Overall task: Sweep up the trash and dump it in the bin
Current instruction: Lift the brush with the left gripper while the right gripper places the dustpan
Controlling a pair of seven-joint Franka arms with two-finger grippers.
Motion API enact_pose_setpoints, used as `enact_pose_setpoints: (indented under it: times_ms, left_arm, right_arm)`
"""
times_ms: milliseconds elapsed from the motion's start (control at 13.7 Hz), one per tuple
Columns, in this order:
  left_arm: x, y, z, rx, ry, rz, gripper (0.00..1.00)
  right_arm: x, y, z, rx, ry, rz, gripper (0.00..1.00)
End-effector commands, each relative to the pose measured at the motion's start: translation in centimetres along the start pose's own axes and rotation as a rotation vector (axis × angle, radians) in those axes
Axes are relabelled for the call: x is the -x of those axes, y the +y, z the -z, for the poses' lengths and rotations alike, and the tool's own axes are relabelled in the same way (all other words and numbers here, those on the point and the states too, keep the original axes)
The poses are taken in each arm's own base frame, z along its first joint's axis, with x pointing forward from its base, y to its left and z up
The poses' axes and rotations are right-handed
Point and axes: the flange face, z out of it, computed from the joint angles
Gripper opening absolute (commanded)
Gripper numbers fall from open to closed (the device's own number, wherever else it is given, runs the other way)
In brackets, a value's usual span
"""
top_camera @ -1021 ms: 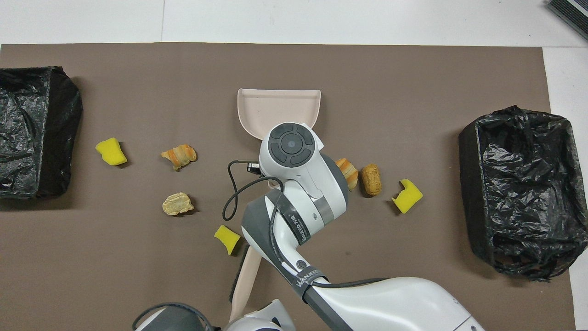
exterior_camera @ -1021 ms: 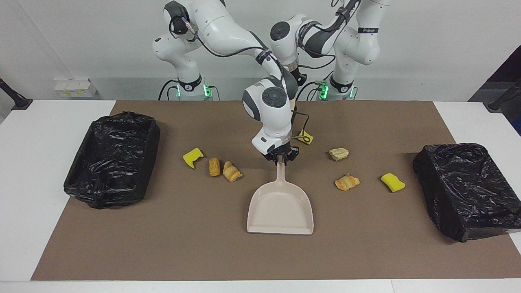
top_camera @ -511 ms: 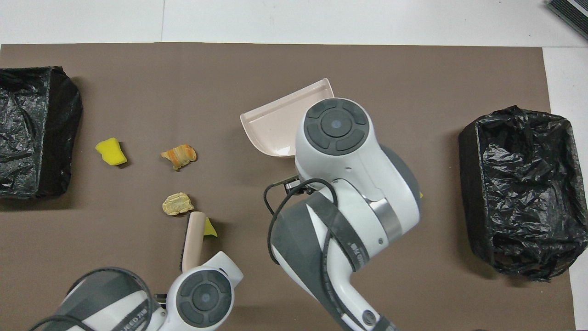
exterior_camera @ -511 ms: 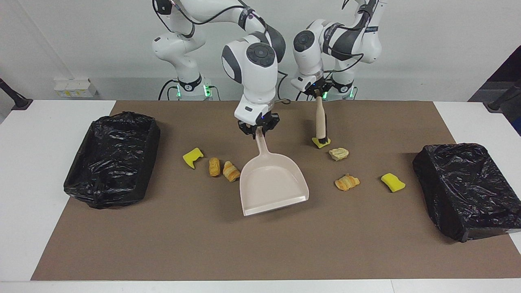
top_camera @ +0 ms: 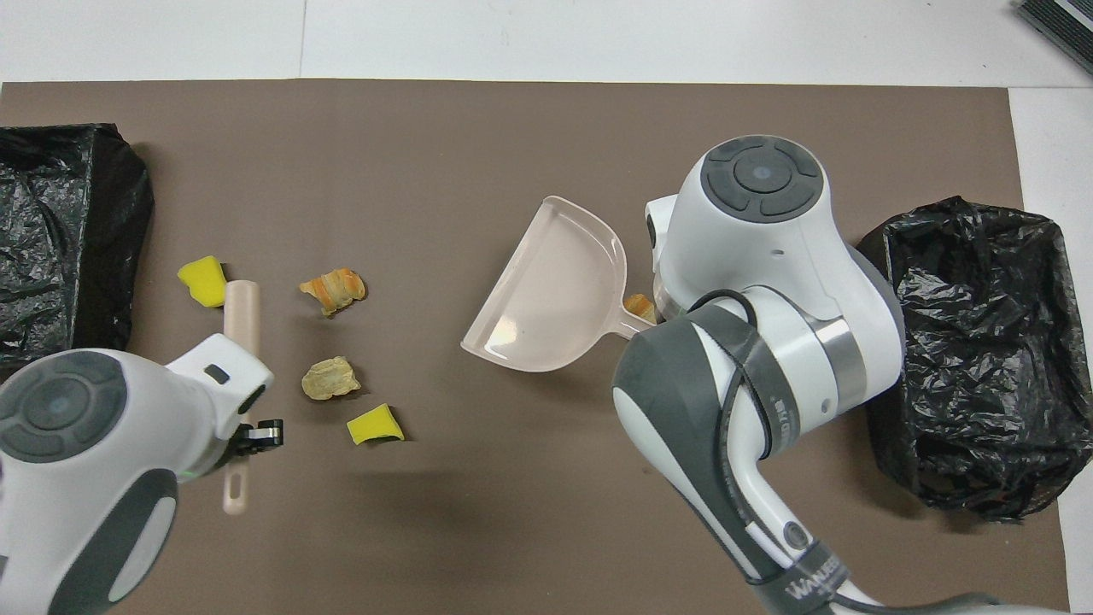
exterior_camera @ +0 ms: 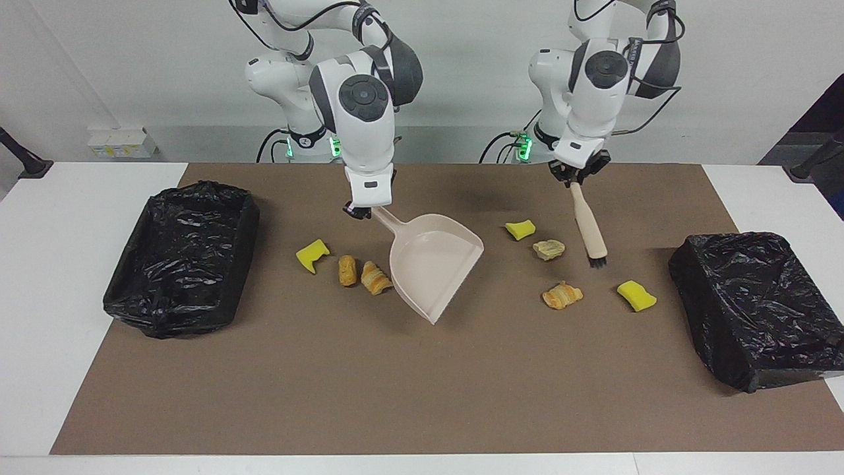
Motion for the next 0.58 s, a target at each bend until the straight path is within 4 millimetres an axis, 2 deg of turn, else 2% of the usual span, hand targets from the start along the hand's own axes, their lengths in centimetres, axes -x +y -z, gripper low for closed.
enact_pose_setpoints:
  times_ms: [0, 73, 146, 219, 365, 438, 511]
  left_arm:
    - [-3.9, -5.1, -1.7, 0.018, 0.044, -0.006, 0.0]
    - [-4.9, -7.5, -2.2, 0.028, 0.062, 0.024, 0.0]
    - [-5.7, -9.5, -3.5, 0.03, 0.049, 0.059, 0.0]
    - [-6.4, -10.6, -4.7, 0.034, 0.043, 0.062, 0.0]
    - [-8.0, -11.5, -7.5, 0.039, 0.038, 0.022, 0.0]
    - [-8.5, -12.4, -8.5, 0.043, 0.043, 0.016, 0.0]
    - [-8.7, -12.2, -9.0, 0.053, 0.04, -0.007, 0.0]
  right_arm:
    - [0.9, -0.3, -0.3, 0.057, -0.021, 0.223, 0.0]
    - [1.6, -0.3, -1.2, 0.091, -0.031, 0.296, 0.0]
    - [2.1, -0.5, -2.4, 0.114, -0.015, 0.345, 0.0]
    - [2.3, -1.2, -3.4, 0.137, 0.009, 0.366, 0.0]
    - [2.8, -2.0, -4.1, 0.147, 0.013, 0.378, 0.0]
    - [1.9, -2.8, -4.7, 0.16, -0.007, 0.398, 0.0]
    - [0.3, -4.4, -5.5, 0.177, -0.016, 0.413, 0.0]
